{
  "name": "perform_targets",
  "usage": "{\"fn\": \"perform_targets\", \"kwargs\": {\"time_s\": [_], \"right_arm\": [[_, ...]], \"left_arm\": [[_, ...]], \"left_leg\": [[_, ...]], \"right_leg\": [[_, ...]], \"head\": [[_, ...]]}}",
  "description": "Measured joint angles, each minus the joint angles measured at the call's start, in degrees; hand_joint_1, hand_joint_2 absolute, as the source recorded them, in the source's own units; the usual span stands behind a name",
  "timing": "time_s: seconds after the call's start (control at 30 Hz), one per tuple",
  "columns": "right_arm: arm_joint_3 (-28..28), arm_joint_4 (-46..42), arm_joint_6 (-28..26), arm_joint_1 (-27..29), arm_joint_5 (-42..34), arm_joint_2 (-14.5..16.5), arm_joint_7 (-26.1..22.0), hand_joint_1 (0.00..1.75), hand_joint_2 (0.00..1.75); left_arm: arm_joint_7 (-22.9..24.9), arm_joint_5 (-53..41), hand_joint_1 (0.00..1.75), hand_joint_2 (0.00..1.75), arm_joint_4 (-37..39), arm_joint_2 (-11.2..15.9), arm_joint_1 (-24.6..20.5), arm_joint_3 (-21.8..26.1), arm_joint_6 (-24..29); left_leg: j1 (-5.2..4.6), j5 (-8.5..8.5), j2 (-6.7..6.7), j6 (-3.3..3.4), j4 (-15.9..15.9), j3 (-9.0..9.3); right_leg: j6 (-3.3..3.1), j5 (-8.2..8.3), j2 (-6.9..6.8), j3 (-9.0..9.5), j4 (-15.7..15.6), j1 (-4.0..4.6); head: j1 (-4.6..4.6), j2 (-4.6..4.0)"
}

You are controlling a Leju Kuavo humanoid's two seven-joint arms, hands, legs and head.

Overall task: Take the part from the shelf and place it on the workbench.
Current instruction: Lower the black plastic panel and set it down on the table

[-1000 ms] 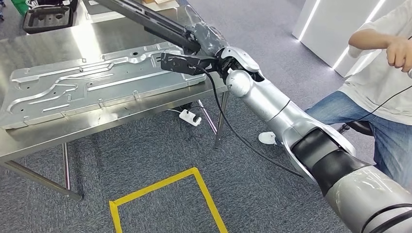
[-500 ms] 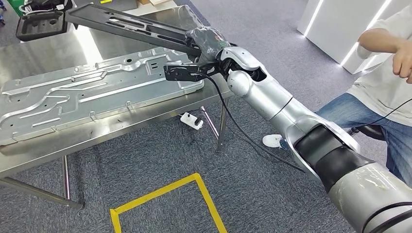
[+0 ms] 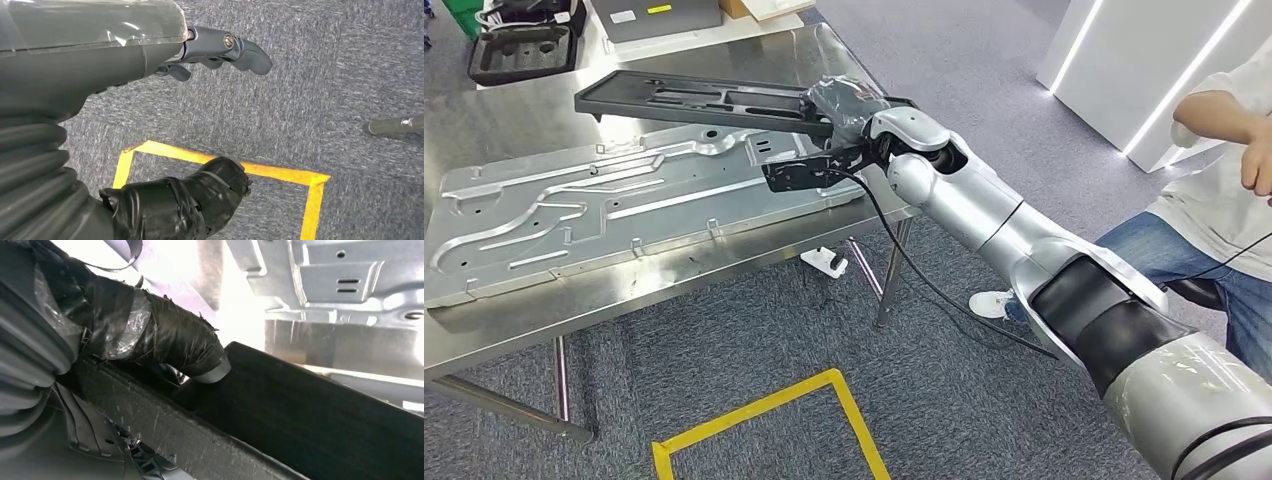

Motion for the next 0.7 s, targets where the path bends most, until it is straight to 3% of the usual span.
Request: {"fn": "perform_targets", "kwargs": {"time_s": [0.03,0.07,0.13,0.2,0.37,0.43,0.5,0.53,0.57,0.6,0.67,0.7], "right_arm": [[0.22,0.27,0.01,0.18,-0.26,-0.1,-0.08,1.75,1.75],[0.45,0.58,0.0,0.4,-0.5,-0.22,-0.2,1.75,1.75],[0.81,1.12,-0.06,0.7,-0.87,-0.44,-0.43,1.75,1.75],[1.01,1.57,-0.13,0.71,-1.02,-0.5,-0.62,1.75,1.75],[1.34,2.48,-0.27,1.01,-1.33,-0.57,-0.98,1.75,1.75],[1.39,2.72,-0.42,1.02,-1.43,-0.57,-1.14,1.75,1.75],[1.52,3.03,-0.53,1.11,-1.48,-0.57,-1.18,1.75,1.75],[1.64,3.2,-0.54,1.23,-1.49,-0.57,-1.2,1.75,1.75],[1.79,3.37,-0.54,1.37,-1.5,-0.56,-1.21,1.75,1.75],[1.91,3.51,-0.55,1.49,-1.51,-0.56,-1.24,1.75,1.75],[2.04,3.72,-0.68,1.57,-1.51,-0.56,-1.27,1.75,1.75],[2.04,3.81,-0.83,1.5,-1.52,-0.56,-1.29,1.75,1.75]], "left_arm": [[0.04,-0.07,0.0,1.75,0.0,-0.02,0.01,-0.01,-0.02],[0.09,-0.12,0.0,1.75,0.0,-0.03,0.02,-0.01,-0.03],[0.17,-0.22,0.0,1.75,0.0,-0.07,-0.01,-0.01,-0.05],[0.2,-0.28,0.0,1.75,0.0,-0.1,-0.11,-0.01,-0.04],[0.32,-0.4,0.0,1.75,0.0,0.01,-0.32,0.0,-0.04],[0.34,-0.45,0.0,1.75,0.0,0.1,-0.37,0.0,-0.04],[0.34,-0.49,0.0,1.75,0.0,0.1,-0.35,-0.01,-0.08],[0.34,-0.52,0.0,1.75,0.0,0.08,-0.31,-0.01,-0.1],[0.34,-0.55,0.0,1.75,0.0,0.06,-0.29,-0.01,-0.13],[0.34,-0.61,0.0,1.75,0.0,0.05,-0.29,-0.02,-0.15],[0.34,-0.74,0.0,1.75,0.0,0.16,-0.38,-0.01,-0.15],[0.33,-0.8,0.0,1.75,0.0,0.24,-0.44,-0.01,-0.16]], "left_leg": [[-0.02,-0.23,-0.02,0.02,0.17,0.02],[-0.02,-0.51,-0.06,-0.03,0.42,0.07],[-0.01,-1.28,-0.17,-0.3,1.24,0.18],[-0.22,-2.05,-0.25,-0.81,2.15,0.04],[-0.33,-3.07,-0.2,-2.03,3.15,-0.35],[-0.12,-5.57,-0.01,-2.77,7.66,-2.44],[0.05,-8.43,0.08,-3.21,15.05,-6.11],[0.1,-8.93,0.1,-3.27,17.57,-7.5],[0.11,-8.34,0.11,-3.21,18.05,-7.94],[0.09,-6.77,0.1,-3.02,16.3,-7.25],[-0.14,-2.76,0.1,-2.21,8.66,-3.63],[-0.34,-1.63,0.09,-1.76,5.2,-1.87]], "right_leg": [[0.08,-0.09,-0.01,-1.52,2.07,-0.01],[0.12,0.97,-0.03,-2.01,1.97,-0.04],[0.02,5.35,-0.07,0.05,-4.36,-0.15],[-0.31,8.04,-0.03,2.77,-10.51,-0.1],[-1.54,8.2,0.04,3.78,-12.15,-0.17],[-2.0,8.13,-0.06,4.11,-12.34,-0.41],[-2.28,7.96,-0.11,4.31,-12.34,-0.41],[-2.36,7.87,-0.11,4.42,-12.34,-0.38],[-2.41,7.76,-0.08,4.58,-12.33,-0.34],[-2.43,7.63,-0.03,4.8,-12.33,-0.29],[-2.35,7.28,0.06,5.33,-12.38,-0.17],[-2.25,7.16,0.09,5.48,-12.42,-0.06]], "head": [[0.01,0.0],[0.0,0.0],[0.01,0.0],[-0.03,0.01],[-0.06,0.0],[-0.08,0.0],[-0.09,0.0],[-0.09,0.0],[-0.09,0.0],[-0.09,0.0],[-0.09,0.0],[-0.09,0.0]]}}
